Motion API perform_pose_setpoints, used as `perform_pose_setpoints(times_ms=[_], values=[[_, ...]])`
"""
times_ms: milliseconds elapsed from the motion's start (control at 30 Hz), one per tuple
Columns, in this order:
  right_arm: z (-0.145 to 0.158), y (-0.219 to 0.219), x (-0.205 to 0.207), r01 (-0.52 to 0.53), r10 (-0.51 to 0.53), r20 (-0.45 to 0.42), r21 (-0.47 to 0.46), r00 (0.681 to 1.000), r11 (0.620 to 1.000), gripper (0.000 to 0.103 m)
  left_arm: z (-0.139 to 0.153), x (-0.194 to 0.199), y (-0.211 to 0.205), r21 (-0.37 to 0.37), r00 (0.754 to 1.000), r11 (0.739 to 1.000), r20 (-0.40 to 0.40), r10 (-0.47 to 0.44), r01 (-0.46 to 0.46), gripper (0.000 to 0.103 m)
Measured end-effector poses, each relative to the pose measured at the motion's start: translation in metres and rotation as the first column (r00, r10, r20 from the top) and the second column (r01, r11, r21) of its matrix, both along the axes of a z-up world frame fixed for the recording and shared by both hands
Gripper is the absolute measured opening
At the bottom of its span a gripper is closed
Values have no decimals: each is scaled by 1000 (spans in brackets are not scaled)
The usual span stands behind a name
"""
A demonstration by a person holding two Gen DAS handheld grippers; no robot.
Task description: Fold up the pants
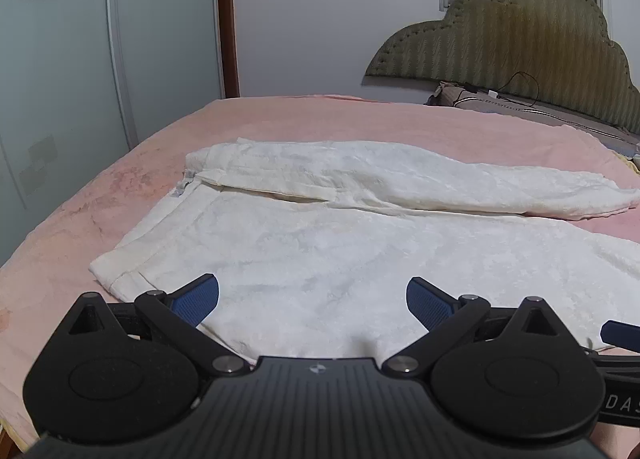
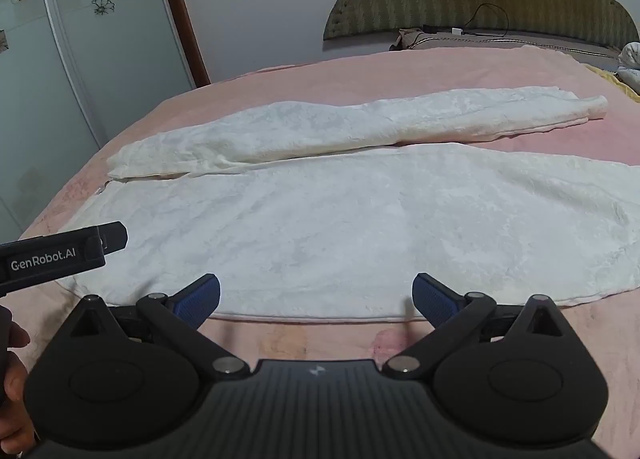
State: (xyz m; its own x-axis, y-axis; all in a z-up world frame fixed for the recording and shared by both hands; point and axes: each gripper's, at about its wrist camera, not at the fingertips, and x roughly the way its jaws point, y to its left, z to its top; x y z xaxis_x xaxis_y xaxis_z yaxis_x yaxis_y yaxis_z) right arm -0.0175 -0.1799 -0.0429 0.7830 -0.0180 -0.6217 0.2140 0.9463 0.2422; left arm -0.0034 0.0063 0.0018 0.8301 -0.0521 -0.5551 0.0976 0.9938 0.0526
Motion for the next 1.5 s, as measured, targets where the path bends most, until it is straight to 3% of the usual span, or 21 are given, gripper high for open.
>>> perform_pose_setpoints(times_ms=[267,1500], values=[[-5,0,-5,-4,4,-6,-7,1000,1000,103,0,-4,-1,27,1000,1000,24,-11,10,102],[-3,3,2,-18,17,-9,-48,1000,999,103,-2,-3,2,15,999,1000,24,-26,26,102]])
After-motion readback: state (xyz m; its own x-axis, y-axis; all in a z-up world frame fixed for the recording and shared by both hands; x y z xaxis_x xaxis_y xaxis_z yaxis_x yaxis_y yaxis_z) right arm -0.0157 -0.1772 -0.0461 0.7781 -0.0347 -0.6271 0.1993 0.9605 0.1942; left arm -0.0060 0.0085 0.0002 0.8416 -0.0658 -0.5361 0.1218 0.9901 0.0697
